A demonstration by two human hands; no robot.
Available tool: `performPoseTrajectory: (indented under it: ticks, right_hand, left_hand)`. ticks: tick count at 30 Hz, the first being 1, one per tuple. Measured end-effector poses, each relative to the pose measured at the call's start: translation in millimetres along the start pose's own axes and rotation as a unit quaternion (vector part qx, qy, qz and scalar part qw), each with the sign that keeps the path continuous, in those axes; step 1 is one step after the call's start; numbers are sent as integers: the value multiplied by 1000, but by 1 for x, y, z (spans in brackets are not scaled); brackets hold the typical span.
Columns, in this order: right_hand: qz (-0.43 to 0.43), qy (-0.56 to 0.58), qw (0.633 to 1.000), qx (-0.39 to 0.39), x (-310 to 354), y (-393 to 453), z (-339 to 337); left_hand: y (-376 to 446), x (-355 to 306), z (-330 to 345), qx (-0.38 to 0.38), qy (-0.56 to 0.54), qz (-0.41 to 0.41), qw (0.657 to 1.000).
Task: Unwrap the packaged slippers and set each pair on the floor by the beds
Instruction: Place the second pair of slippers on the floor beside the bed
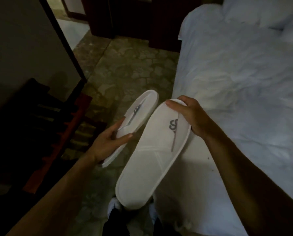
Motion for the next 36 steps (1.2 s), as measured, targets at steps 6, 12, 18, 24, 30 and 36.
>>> performPoseTrajectory:
  ticks: [6, 12, 18, 24, 30, 36]
  right_hand:
    - [22, 29, 998, -54, 1, -1, 27]
    - [6, 108, 994, -26, 5, -8, 63]
    - [6, 125, 989, -83, -4, -13, 58]
    - [7, 121, 983, -138, -22, -17, 36]
    - [22, 173, 965, -198, -45, -28, 3]
    - [49, 252, 921, -292, -80, -43, -8]
  left_hand:
    - [28, -2, -43, 38, 91, 41, 994]
    - [39, -26, -73, -7, 227, 165, 960]
    - [64, -23, -72, 32, 186, 130, 973]
    - [86, -8, -60, 49, 180, -6, 982]
    - [85, 6, -46, 103, 3, -124, 987]
    - [69, 30, -16, 60, -456, -166, 873]
Point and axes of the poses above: each hand's wrist, its own y-axis towards the middle knuckle, its own z-axis out of the palm, x = y × z, the point moved 9 cm from there along y, towards the middle knuckle, and after that the axes turned 4 degrees about -y, right-handed, at the moved point
